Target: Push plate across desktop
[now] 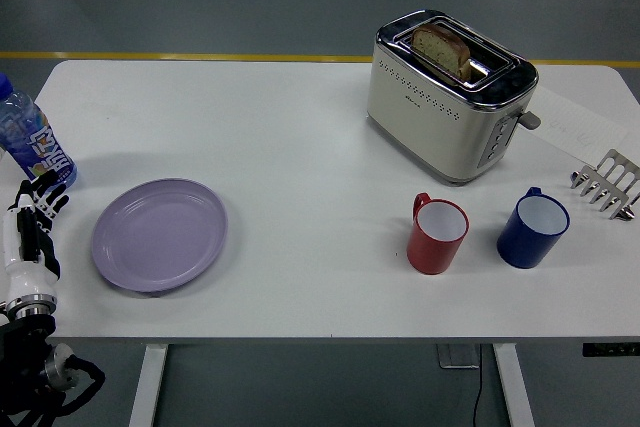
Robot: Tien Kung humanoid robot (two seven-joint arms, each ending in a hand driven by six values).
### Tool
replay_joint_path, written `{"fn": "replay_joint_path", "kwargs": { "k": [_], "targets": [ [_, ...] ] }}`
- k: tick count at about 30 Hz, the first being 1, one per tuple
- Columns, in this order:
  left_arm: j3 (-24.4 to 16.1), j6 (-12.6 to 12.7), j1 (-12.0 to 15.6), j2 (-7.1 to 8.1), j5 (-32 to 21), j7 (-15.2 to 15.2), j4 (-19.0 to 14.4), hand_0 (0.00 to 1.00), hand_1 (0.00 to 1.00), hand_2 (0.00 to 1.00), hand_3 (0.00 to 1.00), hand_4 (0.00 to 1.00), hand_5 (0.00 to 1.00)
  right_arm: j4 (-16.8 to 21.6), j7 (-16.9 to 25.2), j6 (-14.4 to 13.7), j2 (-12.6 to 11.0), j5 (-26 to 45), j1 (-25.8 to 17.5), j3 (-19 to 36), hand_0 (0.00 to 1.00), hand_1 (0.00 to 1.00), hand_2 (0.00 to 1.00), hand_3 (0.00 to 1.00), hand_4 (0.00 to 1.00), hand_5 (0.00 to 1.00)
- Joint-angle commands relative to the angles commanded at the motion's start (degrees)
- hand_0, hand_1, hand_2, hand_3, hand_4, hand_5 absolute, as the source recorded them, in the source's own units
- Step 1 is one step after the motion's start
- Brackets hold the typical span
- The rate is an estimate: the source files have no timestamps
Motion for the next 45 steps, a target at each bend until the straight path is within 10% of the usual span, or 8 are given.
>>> {"fn": "replay_joint_path", "kwargs": {
  "k": [45],
  "targets": [
    [10.7, -0.6, -3.1, -1.03, -11.5, -1.5, 2.8, 0.786, 0.821, 0.887, 0.852, 0.466, 0.998, 0.3, -0.7, 0.9, 0.0, -2.2, 0.2, 0.7, 0.573, 0.534, 0.610, 0.605, 0.118, 0.618]
  ]
}}
